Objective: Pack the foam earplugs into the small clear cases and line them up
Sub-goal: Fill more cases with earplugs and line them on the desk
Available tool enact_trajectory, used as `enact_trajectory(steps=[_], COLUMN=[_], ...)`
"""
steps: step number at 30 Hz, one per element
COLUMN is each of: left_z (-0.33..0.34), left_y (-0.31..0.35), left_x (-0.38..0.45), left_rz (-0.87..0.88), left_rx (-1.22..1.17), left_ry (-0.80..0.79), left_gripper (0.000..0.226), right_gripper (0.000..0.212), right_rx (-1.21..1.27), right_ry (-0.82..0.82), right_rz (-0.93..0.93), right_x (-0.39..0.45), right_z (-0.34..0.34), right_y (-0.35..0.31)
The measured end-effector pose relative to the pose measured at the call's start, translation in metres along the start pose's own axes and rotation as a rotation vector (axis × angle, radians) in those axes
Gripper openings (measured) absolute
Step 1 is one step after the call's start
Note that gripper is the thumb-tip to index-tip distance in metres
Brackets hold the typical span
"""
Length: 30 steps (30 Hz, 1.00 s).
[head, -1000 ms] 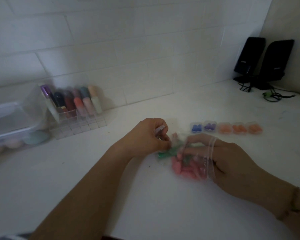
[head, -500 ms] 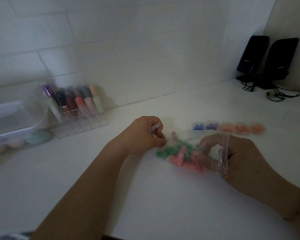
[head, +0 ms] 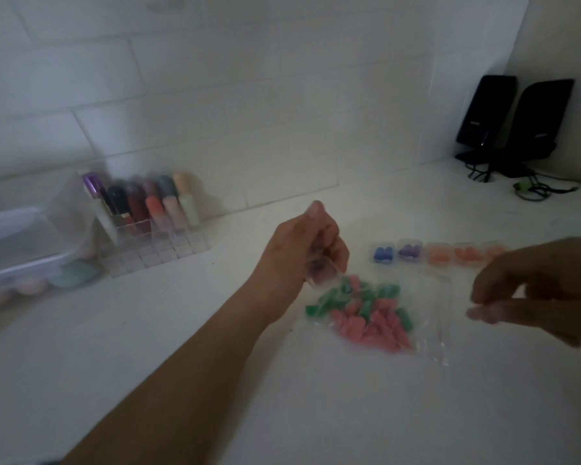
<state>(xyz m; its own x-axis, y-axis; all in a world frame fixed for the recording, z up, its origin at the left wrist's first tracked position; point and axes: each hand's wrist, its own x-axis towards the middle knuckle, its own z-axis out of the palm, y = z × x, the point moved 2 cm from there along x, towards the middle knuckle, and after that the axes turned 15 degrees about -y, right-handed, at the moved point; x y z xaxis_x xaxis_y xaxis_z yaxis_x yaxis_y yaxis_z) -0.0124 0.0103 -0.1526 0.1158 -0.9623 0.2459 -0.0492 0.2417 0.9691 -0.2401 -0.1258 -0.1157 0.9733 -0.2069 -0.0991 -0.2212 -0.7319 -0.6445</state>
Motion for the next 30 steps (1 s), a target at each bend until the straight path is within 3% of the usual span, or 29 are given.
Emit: enact_trajectory(steps=[2,4,6,9,18,22,25,27,30], left_z=[0.011,0.020,0.025,0.028,0.027,0.020,0.009,-0.002,-0.019], left_y=[-0.001,-0.004,-0.008,-0.011,-0.013,-0.012,-0.008,-0.007,-0.008], left_x=[0.003,0.004,0.004,0.003,0.005,0.004,0.004,0.004,0.005], left_rz=[0.071,0.133,0.148,0.122,0.124,0.109,0.112,0.100,0.071], left_rx=[-0.110,-0.151,-0.169,-0.159,-0.096,-0.053,-0.037,-0.037,-0.003], left_ry=[-0.044,-0.060,-0.075,-0.074,-0.093,-0.065,-0.039,0.000,0.098], left_gripper=[0.063,0.068,0.069,0.070,0.069,0.069,0.067,0.066,0.048], right_gripper=[0.051,0.035,0.013,0.012,0.027,0.018,0.008,0.020,0.018], right_rx=[0.097,0.169,0.050,-0.215,-0.544,-0.438,-0.231,-0.195,-0.312], right_ry=[0.146,0.349,0.489,0.504,0.388,0.551,0.644,0.504,0.096], right_rz=[-0.088,-0.256,-0.355,-0.374,-0.419,-0.456,-0.338,-0.128,0.038], right_x=[0.002,0.010,0.019,0.030,0.042,0.033,0.018,0.015,0.018], right_z=[0.000,0.011,0.032,0.060,0.071,0.057,0.031,0.018,0.017], right_y=[-0.008,-0.028,-0.049,-0.058,-0.055,-0.054,-0.042,-0.022,0.004])
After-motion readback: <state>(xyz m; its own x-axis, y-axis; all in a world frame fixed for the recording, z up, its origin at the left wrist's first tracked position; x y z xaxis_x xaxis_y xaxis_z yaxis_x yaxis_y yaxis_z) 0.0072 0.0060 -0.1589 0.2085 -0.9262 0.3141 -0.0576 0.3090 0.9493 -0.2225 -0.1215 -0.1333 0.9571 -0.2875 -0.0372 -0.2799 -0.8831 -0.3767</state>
